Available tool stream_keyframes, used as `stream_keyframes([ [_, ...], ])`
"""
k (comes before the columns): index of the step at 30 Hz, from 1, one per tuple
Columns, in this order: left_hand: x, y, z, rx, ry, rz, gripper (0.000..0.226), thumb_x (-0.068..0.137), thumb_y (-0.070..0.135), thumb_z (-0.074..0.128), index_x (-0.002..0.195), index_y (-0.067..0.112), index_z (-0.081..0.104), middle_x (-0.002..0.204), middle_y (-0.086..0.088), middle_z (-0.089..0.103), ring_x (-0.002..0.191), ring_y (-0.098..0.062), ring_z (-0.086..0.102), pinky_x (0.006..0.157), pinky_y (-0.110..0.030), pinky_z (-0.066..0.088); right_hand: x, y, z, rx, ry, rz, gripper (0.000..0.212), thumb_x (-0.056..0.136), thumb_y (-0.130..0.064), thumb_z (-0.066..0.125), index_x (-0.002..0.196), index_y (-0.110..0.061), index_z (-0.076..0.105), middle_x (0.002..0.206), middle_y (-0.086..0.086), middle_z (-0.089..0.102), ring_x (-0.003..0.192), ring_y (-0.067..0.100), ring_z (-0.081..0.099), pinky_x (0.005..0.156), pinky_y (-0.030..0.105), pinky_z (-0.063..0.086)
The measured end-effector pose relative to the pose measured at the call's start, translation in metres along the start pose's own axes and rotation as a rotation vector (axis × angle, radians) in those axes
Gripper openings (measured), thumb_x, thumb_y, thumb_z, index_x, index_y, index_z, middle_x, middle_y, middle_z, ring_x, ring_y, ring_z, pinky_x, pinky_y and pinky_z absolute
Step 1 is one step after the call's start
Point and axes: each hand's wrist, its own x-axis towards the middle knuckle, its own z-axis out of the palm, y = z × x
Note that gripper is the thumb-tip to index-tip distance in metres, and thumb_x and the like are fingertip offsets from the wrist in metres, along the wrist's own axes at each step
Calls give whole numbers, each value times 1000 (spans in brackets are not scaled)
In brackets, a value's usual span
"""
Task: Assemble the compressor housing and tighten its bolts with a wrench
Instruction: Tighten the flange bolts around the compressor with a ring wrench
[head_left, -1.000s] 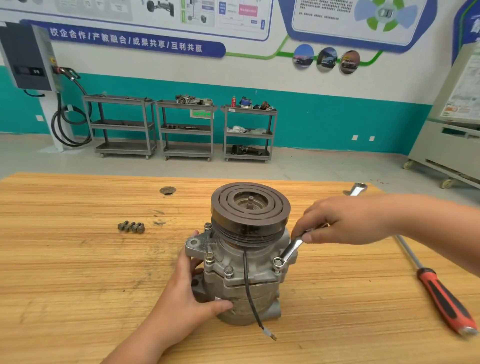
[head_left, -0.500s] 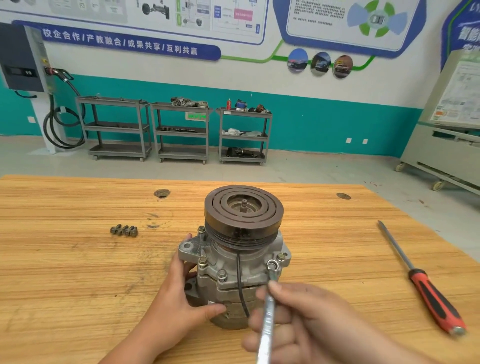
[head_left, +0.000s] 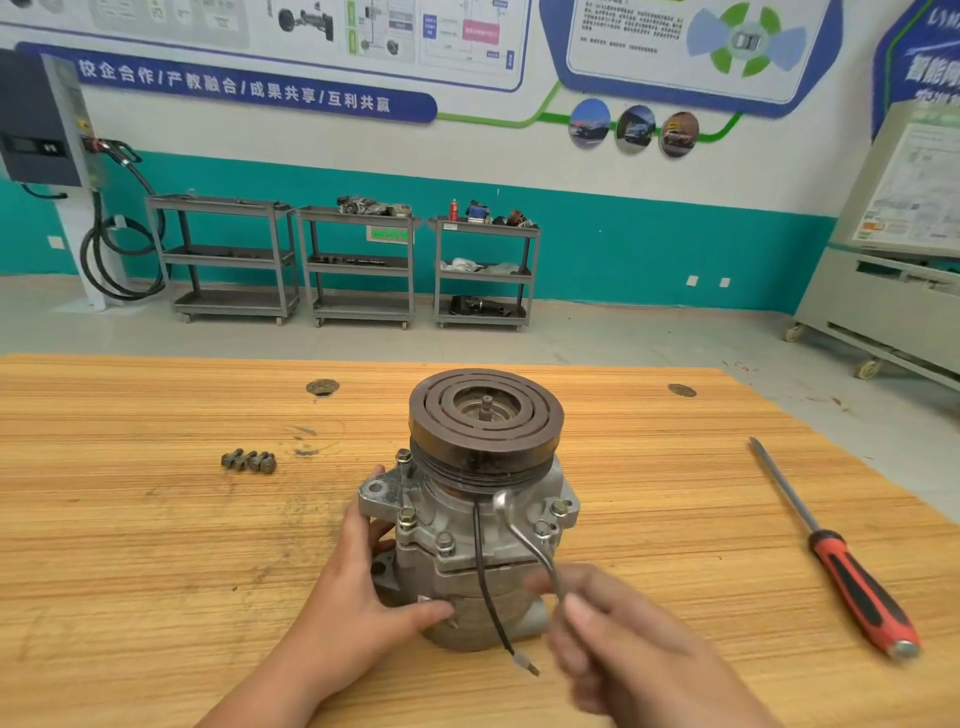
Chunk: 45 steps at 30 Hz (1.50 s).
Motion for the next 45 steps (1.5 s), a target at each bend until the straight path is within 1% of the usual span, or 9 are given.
stream_keyframes([
  [8,2,-3,0,-26,-25,-9,109,38,67,82,119,76,12,125,39,47,115,22,42,87,-7,39,34,-75,-75,-1474,-71,-383,44,83,-56,27,108,-38,59,84,-28,58,82,-3,52,74,20,42],
  [15,0,1,-1,-24,-21,-10,107,38,67,83,118,79,13,128,31,49,118,15,45,95,-16,39,77,-111,-68,-1740,-350,-256,31,95,-48,38,119,-42,56,86,-37,47,84,-17,42,87,19,28],
  [21,-1,3,-1,-26,-18,-12,110,36,71,82,121,75,13,131,27,48,118,14,45,100,-23,39,80,-125,-61,-1562,-454,129,21,97,-39,43,105,-36,63,74,-22,56,70,-6,52,70,18,42],
  [25,-1,4,0,-21,-9,-1,104,40,62,84,114,82,14,129,26,50,119,11,47,98,-22,40,45,-94,-51,-622,-596,525,19,95,-25,48,84,-15,60,67,-1,66,61,13,68,57,25,57],
  [35,-1,2,1,14,11,-20,111,33,78,80,126,63,20,125,17,60,115,5,55,94,-14,44,16,-34,51,852,-58,200,26,67,-14,55,64,8,70,68,25,67,52,33,68,30,32,48],
  [38,-1,1,5,11,14,-86,130,41,73,76,146,35,9,132,12,51,125,-7,49,102,-18,40,19,-29,71,941,-66,101,29,66,-8,52,78,13,68,82,29,68,60,34,69,38,34,53],
  [40,1,4,9,-72,67,-50,91,64,71,60,134,17,38,113,11,55,107,1,58,83,-1,39,16,-21,76,900,-111,83,29,66,-3,53,82,13,70,86,30,68,65,35,70,46,35,57],
  [43,-1,14,7,-122,82,-80,78,48,85,66,115,51,43,96,15,68,87,13,61,67,-2,44,5,-7,61,693,-165,108,25,72,-8,62,92,2,74,79,19,70,70,28,70,57,35,58],
  [45,-2,10,3,-13,6,-23,92,48,54,89,115,67,27,111,24,62,103,16,54,79,-3,42,2,1,40,505,-112,104,25,72,-17,73,93,-3,74,63,12,61,54,20,61,49,31,51],
])
